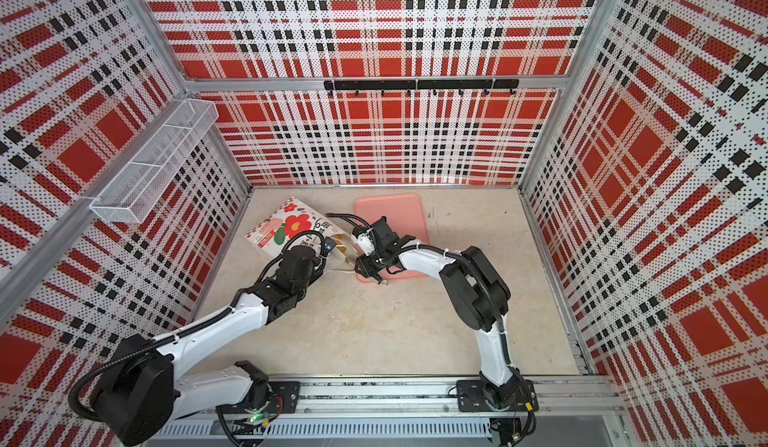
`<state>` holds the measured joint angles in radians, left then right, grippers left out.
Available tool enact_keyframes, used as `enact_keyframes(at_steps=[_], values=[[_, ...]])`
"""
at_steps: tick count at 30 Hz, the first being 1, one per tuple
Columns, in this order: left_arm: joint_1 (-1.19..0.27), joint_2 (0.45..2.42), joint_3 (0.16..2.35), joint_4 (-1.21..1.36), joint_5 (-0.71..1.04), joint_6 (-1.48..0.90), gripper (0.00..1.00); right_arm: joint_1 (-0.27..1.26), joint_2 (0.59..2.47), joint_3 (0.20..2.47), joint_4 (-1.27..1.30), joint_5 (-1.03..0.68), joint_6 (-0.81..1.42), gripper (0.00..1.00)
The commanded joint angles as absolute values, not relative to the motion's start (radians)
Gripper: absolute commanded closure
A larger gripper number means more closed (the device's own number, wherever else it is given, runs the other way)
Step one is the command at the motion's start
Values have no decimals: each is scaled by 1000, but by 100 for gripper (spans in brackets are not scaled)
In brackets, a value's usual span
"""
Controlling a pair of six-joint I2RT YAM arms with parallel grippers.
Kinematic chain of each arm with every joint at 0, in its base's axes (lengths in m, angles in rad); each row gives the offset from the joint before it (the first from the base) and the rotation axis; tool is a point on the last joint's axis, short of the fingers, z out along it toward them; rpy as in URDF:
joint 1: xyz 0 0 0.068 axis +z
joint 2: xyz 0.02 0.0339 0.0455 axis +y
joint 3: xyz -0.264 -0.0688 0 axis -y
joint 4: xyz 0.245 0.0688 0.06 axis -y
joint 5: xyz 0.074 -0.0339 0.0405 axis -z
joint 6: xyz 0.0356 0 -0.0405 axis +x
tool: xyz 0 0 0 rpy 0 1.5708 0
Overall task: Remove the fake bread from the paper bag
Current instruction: 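Push the tongs into the bag and close them on the baguette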
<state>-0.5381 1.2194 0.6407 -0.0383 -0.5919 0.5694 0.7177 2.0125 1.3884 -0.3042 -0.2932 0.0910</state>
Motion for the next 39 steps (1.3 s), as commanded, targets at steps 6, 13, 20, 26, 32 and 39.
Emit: enact_keyframes(at_steps=[6,13,20,26,32,39], values=[[-563,1257,652,-33,-602,565,100,730,1906,1322,-253,-244,138,52],[-563,1250,652,-33,-608,562,100,731,1904,1329,-269,-227,140,50],[-564,1250,651,-34,-606,559,100,731,1956,1394,-268,-236,122,50],[-565,1252,651,-34,-602,559,100,730,2007,1464,-268,-261,104,49],[-567,1258,651,-34,-601,551,100,730,2030,1471,-213,-308,126,55],[-567,1271,656,-34,-606,543,100,731,1987,1382,-149,-335,174,65]])
